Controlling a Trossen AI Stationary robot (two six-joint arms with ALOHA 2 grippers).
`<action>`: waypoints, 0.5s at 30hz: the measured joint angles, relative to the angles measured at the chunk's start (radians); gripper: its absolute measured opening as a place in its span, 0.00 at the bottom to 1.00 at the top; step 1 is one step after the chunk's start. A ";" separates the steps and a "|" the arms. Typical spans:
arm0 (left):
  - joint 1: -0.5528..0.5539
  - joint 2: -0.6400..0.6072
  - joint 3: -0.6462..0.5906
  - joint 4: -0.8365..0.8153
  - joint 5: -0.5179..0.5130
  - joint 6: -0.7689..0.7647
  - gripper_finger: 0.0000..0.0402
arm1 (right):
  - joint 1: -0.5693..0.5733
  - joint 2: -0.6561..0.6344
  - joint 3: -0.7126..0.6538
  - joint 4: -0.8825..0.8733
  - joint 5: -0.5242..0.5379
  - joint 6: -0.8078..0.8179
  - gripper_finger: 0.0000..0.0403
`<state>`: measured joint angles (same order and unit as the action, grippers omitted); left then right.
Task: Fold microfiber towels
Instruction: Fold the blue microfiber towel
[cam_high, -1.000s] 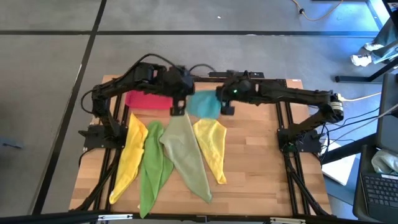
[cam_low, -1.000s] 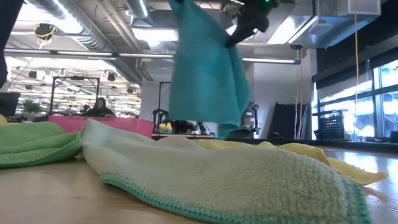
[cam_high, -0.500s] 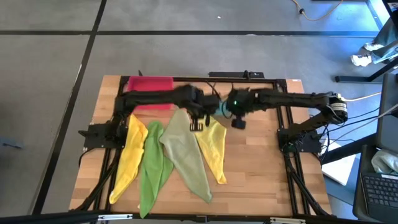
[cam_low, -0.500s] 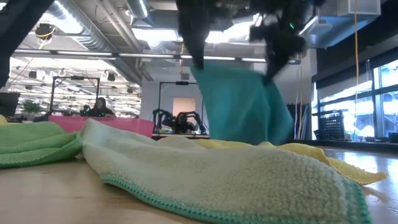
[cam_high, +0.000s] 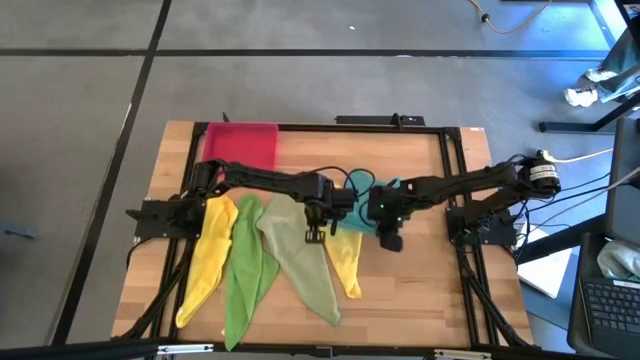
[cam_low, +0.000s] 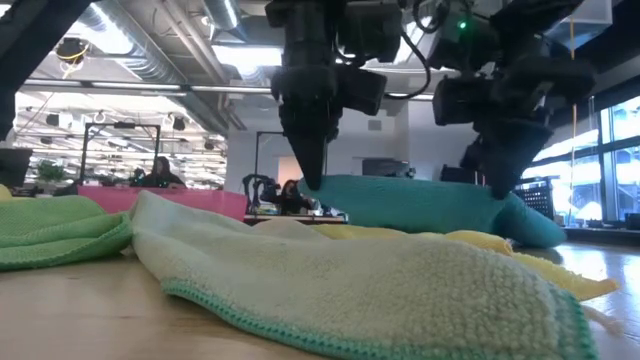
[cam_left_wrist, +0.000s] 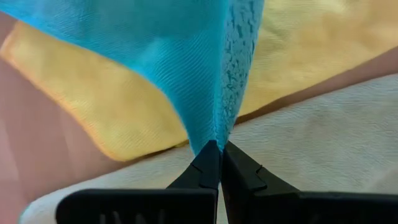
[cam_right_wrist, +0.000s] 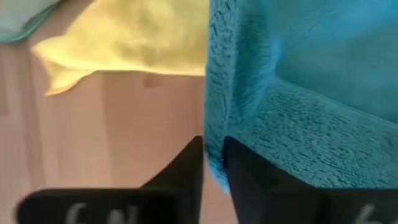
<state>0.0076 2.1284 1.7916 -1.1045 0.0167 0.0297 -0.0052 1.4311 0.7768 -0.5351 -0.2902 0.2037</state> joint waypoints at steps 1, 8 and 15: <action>-0.003 0.000 0.000 0.000 0.001 0.000 0.00 | 0.008 -0.001 0.006 -0.009 -0.004 -0.002 0.22; -0.023 0.000 -0.001 0.001 0.007 0.000 0.00 | 0.023 -0.064 0.089 -0.127 0.013 -0.029 0.47; -0.039 0.000 0.000 0.005 0.008 -0.001 0.00 | 0.015 -0.173 0.109 -0.223 0.392 -0.056 0.52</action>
<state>-0.0316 2.1281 1.7912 -1.0995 0.0246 0.0289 0.0102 1.2579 0.8861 -0.7578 0.1019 0.1472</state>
